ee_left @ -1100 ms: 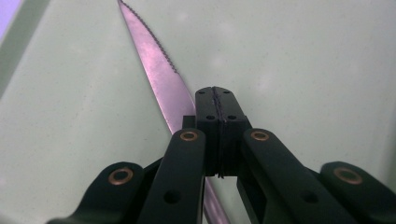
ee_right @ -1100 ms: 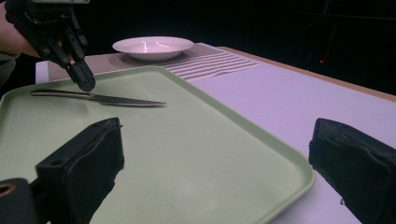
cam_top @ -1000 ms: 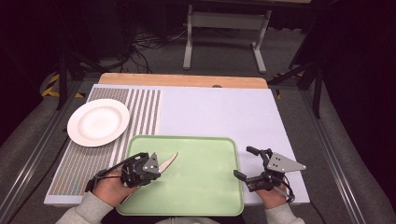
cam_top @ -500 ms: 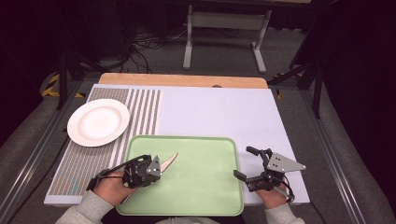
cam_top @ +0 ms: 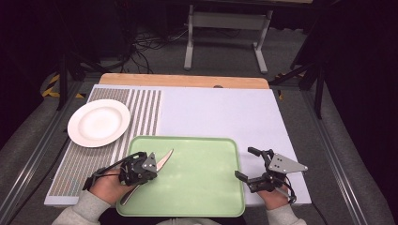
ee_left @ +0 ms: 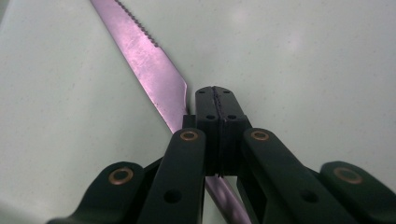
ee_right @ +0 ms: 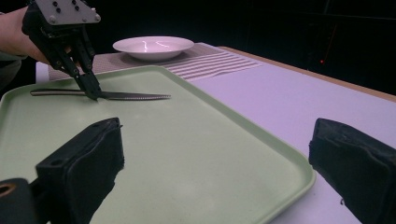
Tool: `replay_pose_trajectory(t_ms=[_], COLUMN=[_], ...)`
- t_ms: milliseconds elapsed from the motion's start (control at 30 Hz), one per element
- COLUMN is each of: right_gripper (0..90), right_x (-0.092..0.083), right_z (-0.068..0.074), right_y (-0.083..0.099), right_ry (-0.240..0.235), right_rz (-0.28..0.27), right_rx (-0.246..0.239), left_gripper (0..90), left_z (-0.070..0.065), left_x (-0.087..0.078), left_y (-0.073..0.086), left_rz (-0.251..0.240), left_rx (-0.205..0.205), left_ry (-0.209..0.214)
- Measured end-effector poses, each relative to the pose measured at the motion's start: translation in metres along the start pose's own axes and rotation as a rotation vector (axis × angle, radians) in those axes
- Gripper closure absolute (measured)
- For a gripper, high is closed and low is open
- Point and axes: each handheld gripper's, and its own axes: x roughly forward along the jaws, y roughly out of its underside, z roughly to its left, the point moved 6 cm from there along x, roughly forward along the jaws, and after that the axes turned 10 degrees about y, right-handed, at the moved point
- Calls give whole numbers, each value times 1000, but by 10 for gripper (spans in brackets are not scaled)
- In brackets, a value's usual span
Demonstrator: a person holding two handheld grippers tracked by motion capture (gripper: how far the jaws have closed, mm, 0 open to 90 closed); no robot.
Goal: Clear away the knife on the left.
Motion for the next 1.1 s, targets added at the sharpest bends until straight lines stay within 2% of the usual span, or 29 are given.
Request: replay_pose_trajectory(t_ms=[167,267,467,1100], right_gripper=[38,38,38,38], right_x=[0,0,0,1], right_z=[0,0,0,0], right_y=[0,0,0,0], right_ry=[-1,0,0,-2], right_rz=[0,0,1,1], right_rx=[1,1,2,4], left_gripper=[899,899,899,899], left_z=[4,5,8,14], left_x=[-2,-4,-7,-13], left_y=[5,8,13,25], left_rz=[-6,-9,2,4], left_rx=[-19,-46,-65,-122], left_ry=[4,7,-8,12])
